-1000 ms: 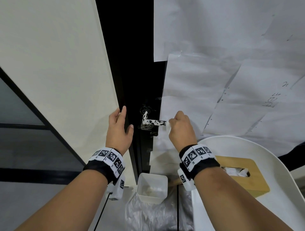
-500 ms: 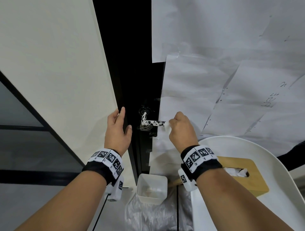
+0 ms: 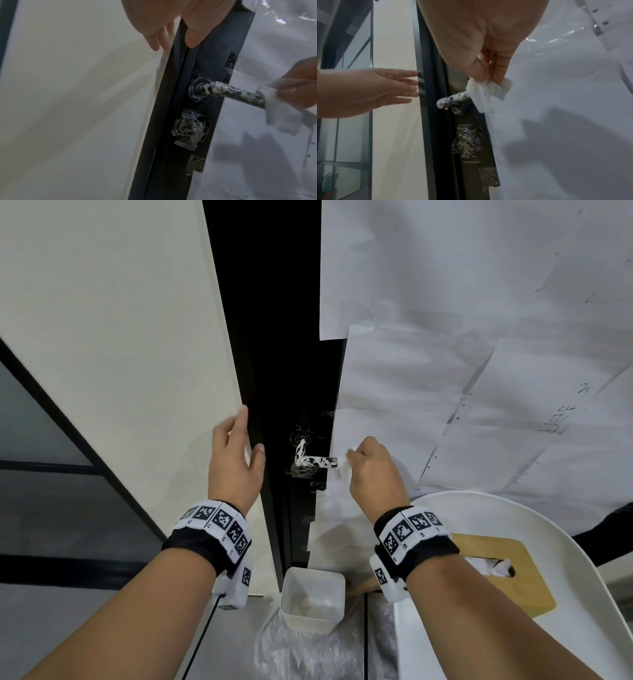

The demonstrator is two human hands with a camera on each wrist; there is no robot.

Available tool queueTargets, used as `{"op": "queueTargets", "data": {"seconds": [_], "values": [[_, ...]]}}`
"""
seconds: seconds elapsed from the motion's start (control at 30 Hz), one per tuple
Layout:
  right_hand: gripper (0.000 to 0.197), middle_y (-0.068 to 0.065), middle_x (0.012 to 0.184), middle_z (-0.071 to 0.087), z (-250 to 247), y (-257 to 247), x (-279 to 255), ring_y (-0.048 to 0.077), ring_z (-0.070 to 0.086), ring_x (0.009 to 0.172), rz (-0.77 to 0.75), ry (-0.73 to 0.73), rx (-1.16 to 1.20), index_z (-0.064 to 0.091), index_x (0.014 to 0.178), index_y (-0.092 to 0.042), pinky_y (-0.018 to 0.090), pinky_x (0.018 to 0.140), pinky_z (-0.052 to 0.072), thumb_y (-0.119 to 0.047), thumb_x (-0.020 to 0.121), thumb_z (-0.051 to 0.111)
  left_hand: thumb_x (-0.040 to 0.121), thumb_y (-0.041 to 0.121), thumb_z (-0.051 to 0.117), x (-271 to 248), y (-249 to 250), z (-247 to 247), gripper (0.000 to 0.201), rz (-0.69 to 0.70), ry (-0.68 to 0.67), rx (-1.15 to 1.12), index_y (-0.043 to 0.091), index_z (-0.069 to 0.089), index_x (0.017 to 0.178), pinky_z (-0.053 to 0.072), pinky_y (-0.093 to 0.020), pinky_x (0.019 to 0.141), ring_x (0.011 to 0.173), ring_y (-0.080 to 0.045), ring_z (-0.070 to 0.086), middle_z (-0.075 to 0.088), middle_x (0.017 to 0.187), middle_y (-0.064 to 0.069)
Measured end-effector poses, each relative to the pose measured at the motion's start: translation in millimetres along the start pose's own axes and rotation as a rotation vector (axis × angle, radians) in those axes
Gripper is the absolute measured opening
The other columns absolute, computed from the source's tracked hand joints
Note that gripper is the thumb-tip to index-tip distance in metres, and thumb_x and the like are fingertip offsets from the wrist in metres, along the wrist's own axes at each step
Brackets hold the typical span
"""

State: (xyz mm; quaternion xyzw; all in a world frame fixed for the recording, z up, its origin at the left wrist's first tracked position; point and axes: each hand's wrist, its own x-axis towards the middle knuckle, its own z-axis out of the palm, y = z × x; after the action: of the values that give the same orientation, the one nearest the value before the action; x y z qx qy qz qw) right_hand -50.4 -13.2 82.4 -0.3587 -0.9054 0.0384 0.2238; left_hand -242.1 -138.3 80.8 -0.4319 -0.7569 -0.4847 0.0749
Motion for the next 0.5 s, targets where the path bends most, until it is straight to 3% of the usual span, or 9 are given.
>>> {"op": "queueTargets", "data": {"seconds": [0.07, 0.13, 0.23, 0.4, 0.5], "values": [[0.023, 0.009, 0.092, 0.046, 0.9, -2.5, -2.5, 0.023, 0.04, 0.08, -0.035, -0.055, -0.003, 0.059, 0.081, 0.0, 0.032, 0.055, 0.033, 0.016, 0.072, 0.046, 0.093, 0.011, 0.055, 2.6, 3.6, 0.6, 0.063, 0.061, -0.007, 0.066, 0.015, 0.027, 0.149, 0.027, -0.012, 0.103, 0.136, -0.012, 0.033, 0.028, 0.149, -0.002], [0.024, 0.009, 0.092, 0.046, -0.9, -3.0, -2.0, 0.024, 0.04, 0.081, -0.034, -0.077, -0.001, 0.06, 0.082, 0.001, 0.032, 0.056, 0.034, 0.015, 0.072, 0.044, 0.094, 0.011, 0.053, 3.4, 7.6, 1.1, 0.062, 0.107, -0.025, 0.128, 0.011, 0.024, 0.149, 0.031, -0.019, 0.105, 0.14, -0.016, 0.029, 0.02, 0.154, -0.004], [0.022, 0.01, 0.091, 0.046, -3.6, -4.1, 3.3, 0.023, 0.04, 0.079, -0.006, -0.056, 0.017, 0.058, 0.079, 0.0, 0.034, 0.056, 0.037, 0.016, 0.071, 0.044, 0.096, 0.011, 0.05, 4.5, 10.0, 0.6, 0.059, 0.118, -0.025, 0.188, 0.01, 0.025, 0.149, 0.04, -0.025, 0.098, 0.136, -0.02, 0.037, 0.019, 0.155, -0.004], [0.02, 0.007, 0.09, 0.045, 5.4, -8.3, 0.5, 0.021, 0.036, 0.078, -0.03, -0.067, 0.017, 0.058, 0.075, -0.003, 0.033, 0.056, 0.041, 0.014, 0.073, 0.047, 0.094, 0.008, 0.052, 4.2, 8.1, -0.2, 0.063, 0.129, -0.051, 0.203, 0.011, 0.023, 0.15, 0.037, -0.022, 0.097, 0.135, -0.022, 0.036, 0.018, 0.155, -0.006], [0.019, 0.008, 0.085, 0.044, 2.1, -3.6, 1.0, 0.019, 0.032, 0.074, 0.002, -0.026, 0.014, 0.053, 0.071, -0.002, 0.034, 0.051, 0.033, 0.015, 0.069, 0.046, 0.092, 0.006, 0.053, 3.2, 7.3, 1.1, 0.067, 0.117, -0.053, 0.193, 0.012, 0.021, 0.151, 0.036, -0.022, 0.098, 0.136, -0.021, 0.036, 0.018, 0.155, -0.005]]}}
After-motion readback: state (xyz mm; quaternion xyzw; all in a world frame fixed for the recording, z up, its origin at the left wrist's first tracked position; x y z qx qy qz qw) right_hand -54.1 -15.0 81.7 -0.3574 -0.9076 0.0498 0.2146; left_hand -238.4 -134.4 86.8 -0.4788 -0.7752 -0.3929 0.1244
